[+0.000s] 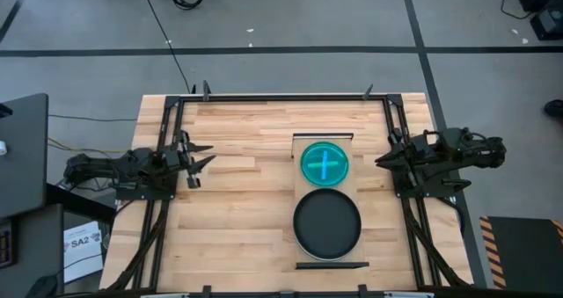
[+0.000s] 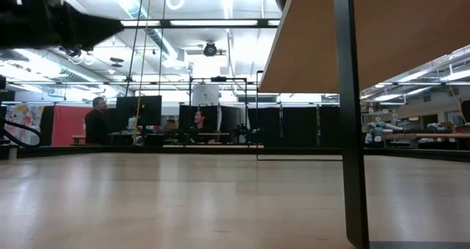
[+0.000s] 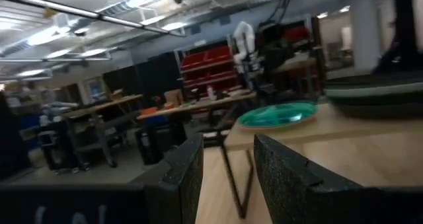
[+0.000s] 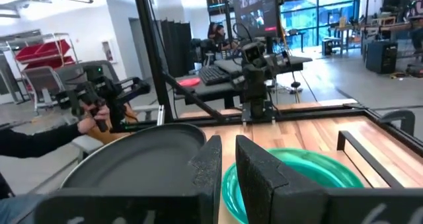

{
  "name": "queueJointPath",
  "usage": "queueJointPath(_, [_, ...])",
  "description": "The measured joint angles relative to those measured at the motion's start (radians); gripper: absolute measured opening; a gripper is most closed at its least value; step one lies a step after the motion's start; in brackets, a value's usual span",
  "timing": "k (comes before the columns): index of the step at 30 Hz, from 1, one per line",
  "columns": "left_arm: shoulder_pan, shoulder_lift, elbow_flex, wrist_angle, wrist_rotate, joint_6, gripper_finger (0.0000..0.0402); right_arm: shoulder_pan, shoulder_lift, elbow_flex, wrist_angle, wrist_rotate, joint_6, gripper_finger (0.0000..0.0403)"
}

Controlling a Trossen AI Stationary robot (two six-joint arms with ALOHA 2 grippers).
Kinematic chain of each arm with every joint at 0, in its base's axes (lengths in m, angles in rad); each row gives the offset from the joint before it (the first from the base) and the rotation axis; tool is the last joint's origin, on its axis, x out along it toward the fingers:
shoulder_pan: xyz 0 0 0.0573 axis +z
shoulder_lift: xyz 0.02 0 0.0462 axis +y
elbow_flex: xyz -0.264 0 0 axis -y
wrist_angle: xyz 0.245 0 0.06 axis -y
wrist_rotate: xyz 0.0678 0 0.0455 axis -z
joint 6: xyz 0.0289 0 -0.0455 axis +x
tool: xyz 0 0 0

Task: Place and stack plates onto a shelf
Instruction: Return to Home Position

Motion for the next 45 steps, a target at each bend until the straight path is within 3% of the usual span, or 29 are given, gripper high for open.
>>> queueJointPath(12, [0.153, 0.001, -0.016, 0.005, 0.078, -0.053, 0.0141, 0.000, 0.000, -0.146, 0.210, -0.047, -0.059, 0.0052])
queueJointPath(21, [0.195, 0.001, -0.016, -0.023, 0.108, -0.082, 0.0141, -0.013, 0.000, -0.206, 0.281, -0.018, -0.149, 0.0052])
queueJointPath(45, [0.195, 0.001, -0.016, -0.023, 0.118, -0.076, 0.0141, -0.296, 0.000, -0.351, 0.397, -0.018, -0.247, 0.0051])
